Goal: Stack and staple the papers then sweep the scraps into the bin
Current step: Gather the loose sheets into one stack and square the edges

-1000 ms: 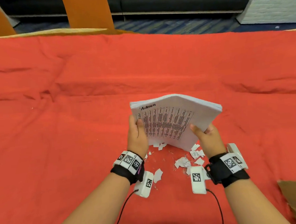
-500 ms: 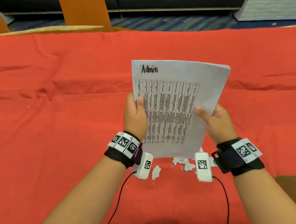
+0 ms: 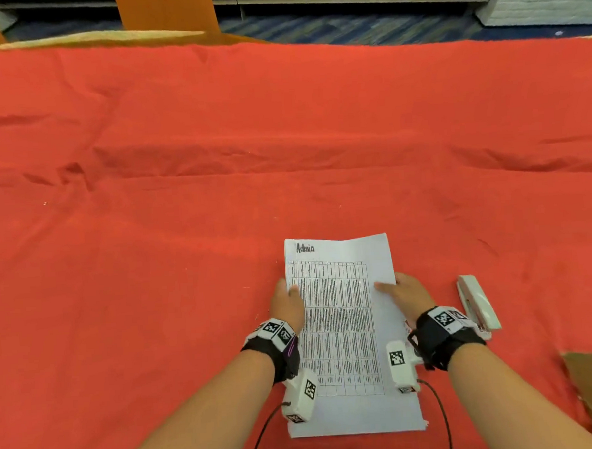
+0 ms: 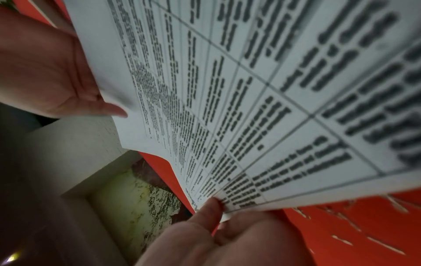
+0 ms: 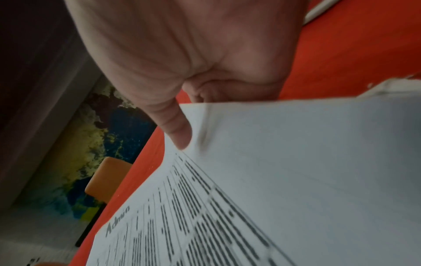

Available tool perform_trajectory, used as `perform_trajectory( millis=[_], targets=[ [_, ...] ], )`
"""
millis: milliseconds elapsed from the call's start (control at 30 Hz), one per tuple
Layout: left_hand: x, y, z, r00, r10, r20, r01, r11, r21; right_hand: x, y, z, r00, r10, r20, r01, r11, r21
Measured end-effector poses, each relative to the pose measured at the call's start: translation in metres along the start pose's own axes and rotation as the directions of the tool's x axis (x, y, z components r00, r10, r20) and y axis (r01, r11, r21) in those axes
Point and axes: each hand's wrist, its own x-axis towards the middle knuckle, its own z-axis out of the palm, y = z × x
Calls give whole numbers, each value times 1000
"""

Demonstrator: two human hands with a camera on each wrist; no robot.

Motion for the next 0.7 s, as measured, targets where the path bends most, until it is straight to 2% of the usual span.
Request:
perform_trajectory(
  millis=[100, 200, 300, 500, 700],
  targets=[
    [6, -5, 3, 1000, -17, -2, 17, 1000, -14, 15, -2, 2, 997, -5, -79, 7, 1000, 23],
    [11, -6, 4, 998, -54, 16, 54, 999, 3, 21, 0, 5, 992, -16, -128, 12, 1000, -27],
    [23, 0, 0, 1000, -22, -17, 22, 1000, -12, 24, 1, 7, 986, -24, -164, 21, 1000, -23],
    [45, 14, -4, 997, 36, -69, -36, 999, 1, 24, 2, 7, 984, -53, -168, 50, 999, -21],
    [49, 9, -5, 997, 34, -72, -35, 999, -15, 22, -4, 2, 985, -87, -147, 66, 988, -138]
  ],
)
